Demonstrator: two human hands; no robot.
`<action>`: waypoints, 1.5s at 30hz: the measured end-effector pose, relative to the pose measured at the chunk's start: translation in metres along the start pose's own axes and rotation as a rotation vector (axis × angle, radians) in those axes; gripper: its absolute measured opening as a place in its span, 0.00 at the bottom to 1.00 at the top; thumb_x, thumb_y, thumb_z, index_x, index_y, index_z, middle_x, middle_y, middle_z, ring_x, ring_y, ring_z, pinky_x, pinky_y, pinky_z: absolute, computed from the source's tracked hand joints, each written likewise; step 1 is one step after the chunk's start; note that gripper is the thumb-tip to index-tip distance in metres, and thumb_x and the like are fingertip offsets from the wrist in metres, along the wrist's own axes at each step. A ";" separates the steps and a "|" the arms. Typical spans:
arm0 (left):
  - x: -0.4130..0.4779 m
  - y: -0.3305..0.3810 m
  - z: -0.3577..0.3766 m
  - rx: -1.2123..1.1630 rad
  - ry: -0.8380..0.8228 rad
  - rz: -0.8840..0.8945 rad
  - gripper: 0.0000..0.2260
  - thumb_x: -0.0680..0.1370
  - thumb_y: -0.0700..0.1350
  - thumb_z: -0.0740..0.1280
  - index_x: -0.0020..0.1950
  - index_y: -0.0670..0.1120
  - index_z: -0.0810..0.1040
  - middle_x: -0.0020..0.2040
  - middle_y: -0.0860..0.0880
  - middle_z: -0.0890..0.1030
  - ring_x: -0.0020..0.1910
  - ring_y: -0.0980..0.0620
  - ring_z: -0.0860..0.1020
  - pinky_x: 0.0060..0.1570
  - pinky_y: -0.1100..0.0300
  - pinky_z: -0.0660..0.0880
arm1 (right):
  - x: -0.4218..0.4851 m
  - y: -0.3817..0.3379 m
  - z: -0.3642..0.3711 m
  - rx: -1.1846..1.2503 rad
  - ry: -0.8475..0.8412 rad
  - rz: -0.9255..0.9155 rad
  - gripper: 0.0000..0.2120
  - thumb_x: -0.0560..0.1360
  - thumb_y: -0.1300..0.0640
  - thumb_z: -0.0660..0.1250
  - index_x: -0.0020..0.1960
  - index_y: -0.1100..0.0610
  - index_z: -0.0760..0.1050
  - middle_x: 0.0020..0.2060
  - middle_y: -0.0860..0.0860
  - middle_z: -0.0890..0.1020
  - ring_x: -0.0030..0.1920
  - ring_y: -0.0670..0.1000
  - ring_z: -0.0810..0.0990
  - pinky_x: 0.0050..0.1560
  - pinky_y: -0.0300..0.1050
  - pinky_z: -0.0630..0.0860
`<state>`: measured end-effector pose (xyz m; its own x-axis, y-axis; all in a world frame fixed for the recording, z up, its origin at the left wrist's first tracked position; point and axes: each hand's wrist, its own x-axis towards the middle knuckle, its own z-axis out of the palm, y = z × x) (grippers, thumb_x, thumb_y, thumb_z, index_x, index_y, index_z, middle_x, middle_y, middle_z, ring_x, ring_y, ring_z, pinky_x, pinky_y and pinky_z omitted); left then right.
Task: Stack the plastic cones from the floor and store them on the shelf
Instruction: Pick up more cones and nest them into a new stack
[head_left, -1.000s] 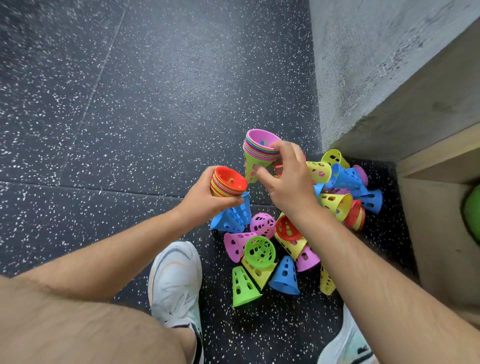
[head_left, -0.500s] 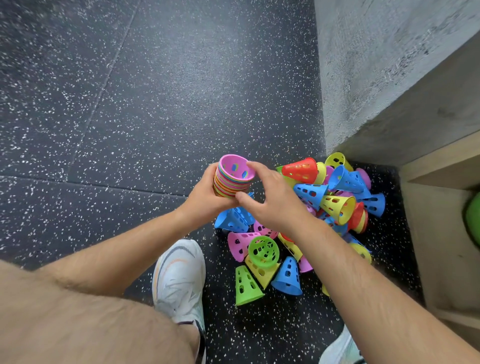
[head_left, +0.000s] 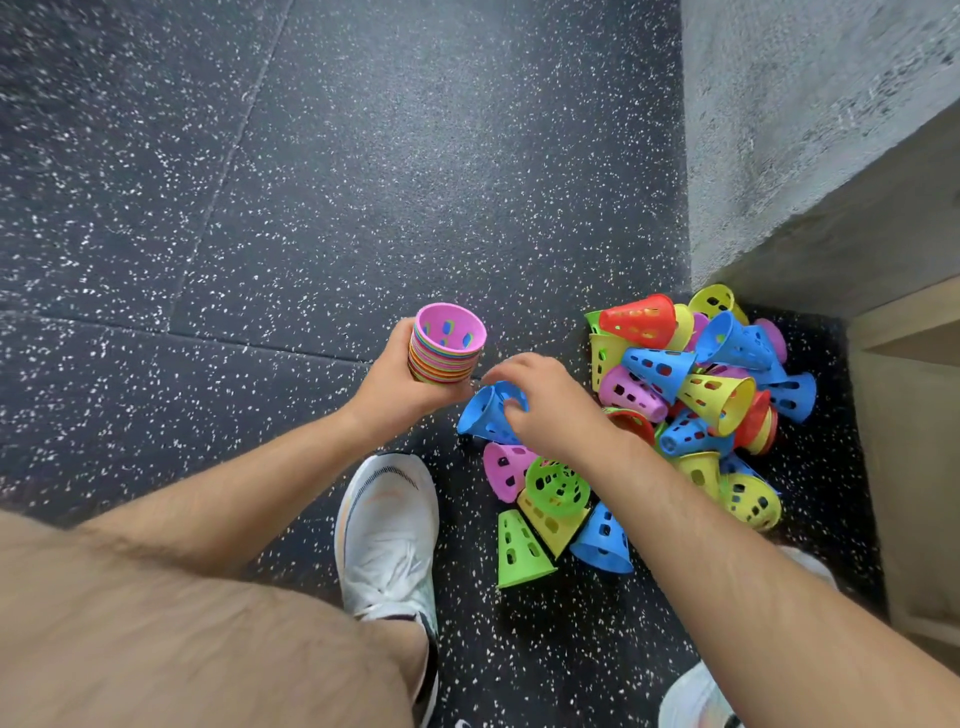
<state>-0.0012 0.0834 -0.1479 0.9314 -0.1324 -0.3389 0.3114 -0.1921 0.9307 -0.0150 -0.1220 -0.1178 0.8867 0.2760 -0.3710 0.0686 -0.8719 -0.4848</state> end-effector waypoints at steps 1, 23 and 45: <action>-0.001 -0.002 -0.002 -0.001 0.001 -0.002 0.32 0.68 0.35 0.81 0.66 0.48 0.70 0.53 0.51 0.82 0.45 0.63 0.80 0.44 0.68 0.75 | 0.001 -0.001 0.005 -0.080 -0.050 -0.025 0.21 0.77 0.59 0.63 0.68 0.47 0.75 0.68 0.49 0.73 0.68 0.54 0.66 0.70 0.52 0.66; 0.000 -0.004 0.007 0.046 -0.060 -0.044 0.31 0.68 0.36 0.81 0.64 0.53 0.71 0.49 0.52 0.82 0.40 0.60 0.78 0.39 0.64 0.77 | 0.006 0.025 -0.041 0.120 0.527 0.140 0.06 0.80 0.56 0.66 0.55 0.53 0.79 0.48 0.51 0.68 0.50 0.57 0.73 0.54 0.49 0.72; 0.012 0.019 0.032 0.026 -0.125 0.019 0.36 0.61 0.48 0.82 0.65 0.55 0.71 0.52 0.51 0.84 0.45 0.55 0.82 0.48 0.51 0.81 | -0.016 -0.005 -0.068 0.234 0.627 -0.012 0.24 0.78 0.66 0.63 0.73 0.54 0.68 0.52 0.51 0.77 0.54 0.55 0.75 0.56 0.42 0.68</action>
<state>0.0102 0.0469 -0.1385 0.9057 -0.2563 -0.3376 0.2875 -0.2139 0.9336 0.0016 -0.1498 -0.0552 0.9892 -0.0634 0.1318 0.0421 -0.7397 -0.6716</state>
